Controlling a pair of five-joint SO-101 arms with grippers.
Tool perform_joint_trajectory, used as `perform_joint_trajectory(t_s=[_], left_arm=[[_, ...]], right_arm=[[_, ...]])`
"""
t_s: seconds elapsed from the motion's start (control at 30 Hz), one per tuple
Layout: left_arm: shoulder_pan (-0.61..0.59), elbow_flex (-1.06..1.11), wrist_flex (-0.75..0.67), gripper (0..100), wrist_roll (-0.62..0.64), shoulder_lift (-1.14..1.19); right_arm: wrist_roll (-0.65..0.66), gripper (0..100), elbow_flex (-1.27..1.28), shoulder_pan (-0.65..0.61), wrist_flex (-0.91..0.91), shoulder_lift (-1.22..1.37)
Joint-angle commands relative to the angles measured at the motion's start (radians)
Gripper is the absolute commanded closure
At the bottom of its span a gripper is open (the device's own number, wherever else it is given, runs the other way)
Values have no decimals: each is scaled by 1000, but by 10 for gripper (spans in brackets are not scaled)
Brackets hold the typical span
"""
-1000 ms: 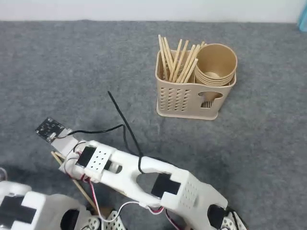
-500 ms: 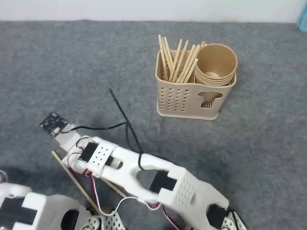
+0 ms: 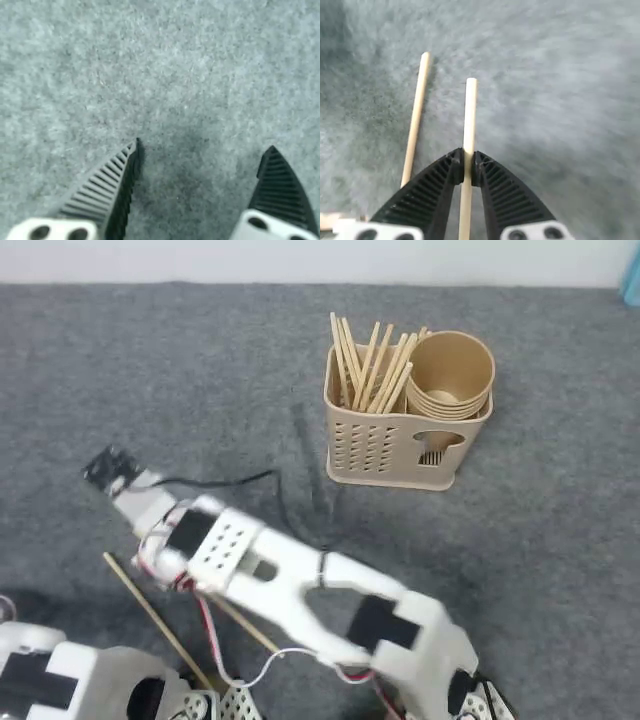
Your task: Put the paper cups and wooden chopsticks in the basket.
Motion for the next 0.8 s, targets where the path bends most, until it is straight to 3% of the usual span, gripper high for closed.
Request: perform_joint_trajectory(t_s=[0.0,0.17,0.33,0.47,0.77], left_arm=[[-32,44,0,636,-11,17],[-20,44,0,636,-11,17],[-20,44,0,636,-11,17],[-20,44,0,636,-11,17],[-18,44,0,636,-11,17]], right_arm=[[8,991,-32,74,128,-211],[8,991,32,127,239,-412],[9,991,322,194,179,-634],[9,991,583,315,-36,-826],[6,991,942,567,-751,-1138]])
